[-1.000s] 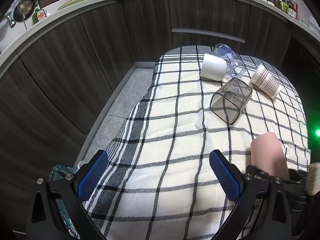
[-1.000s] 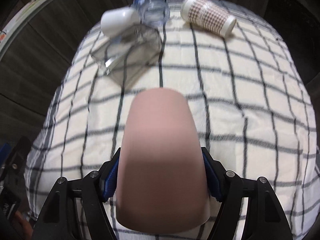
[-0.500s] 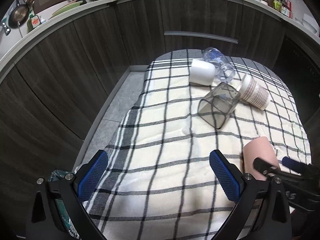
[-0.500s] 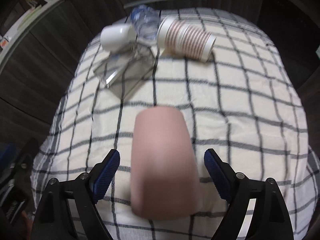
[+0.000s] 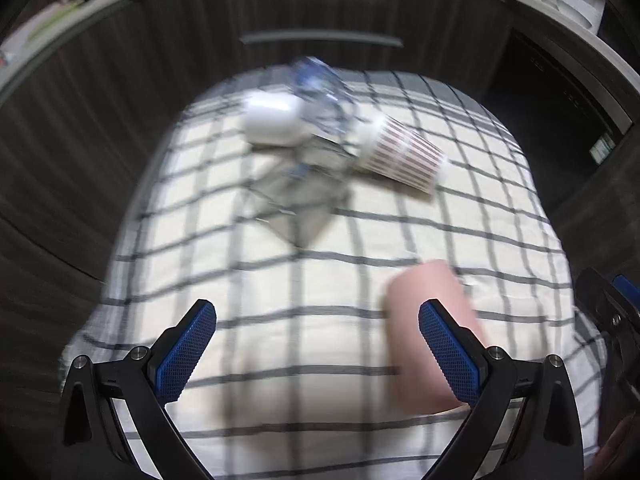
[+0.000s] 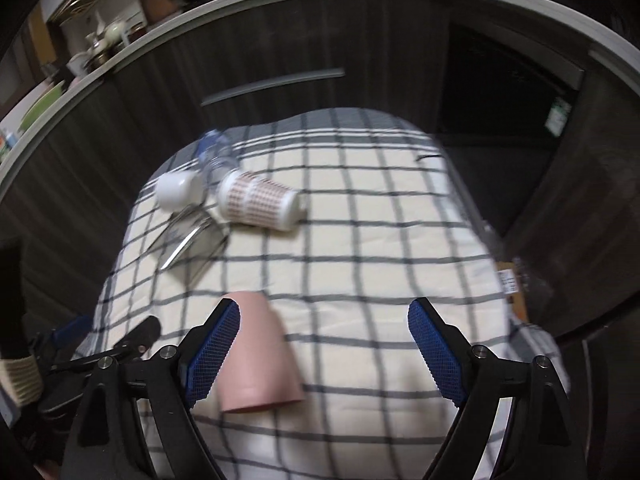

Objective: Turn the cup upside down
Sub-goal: 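Close the left tool on the pink cup while the right tool opens and releases it, then lower the pink cup upright onto the cloth with the left tool and open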

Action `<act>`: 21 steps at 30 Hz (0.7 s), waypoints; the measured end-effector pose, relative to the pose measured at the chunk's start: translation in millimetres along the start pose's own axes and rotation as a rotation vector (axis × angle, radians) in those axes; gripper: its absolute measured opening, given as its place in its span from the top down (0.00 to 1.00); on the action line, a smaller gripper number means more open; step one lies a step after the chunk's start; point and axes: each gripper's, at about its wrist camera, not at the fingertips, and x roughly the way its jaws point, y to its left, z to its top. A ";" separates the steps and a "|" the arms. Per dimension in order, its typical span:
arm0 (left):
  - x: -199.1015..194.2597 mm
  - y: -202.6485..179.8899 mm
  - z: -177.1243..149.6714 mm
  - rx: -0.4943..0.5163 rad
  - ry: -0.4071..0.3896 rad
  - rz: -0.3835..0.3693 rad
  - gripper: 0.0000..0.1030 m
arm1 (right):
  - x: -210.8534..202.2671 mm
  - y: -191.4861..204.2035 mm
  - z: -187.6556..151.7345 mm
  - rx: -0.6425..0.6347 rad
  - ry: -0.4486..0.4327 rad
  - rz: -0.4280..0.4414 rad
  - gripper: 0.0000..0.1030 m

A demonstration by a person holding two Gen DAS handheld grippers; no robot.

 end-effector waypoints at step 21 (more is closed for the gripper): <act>105.7 -61.1 24.8 -0.104 0.549 -0.113 0.28 | 27.5 -73.1 27.8 0.167 0.025 0.049 0.16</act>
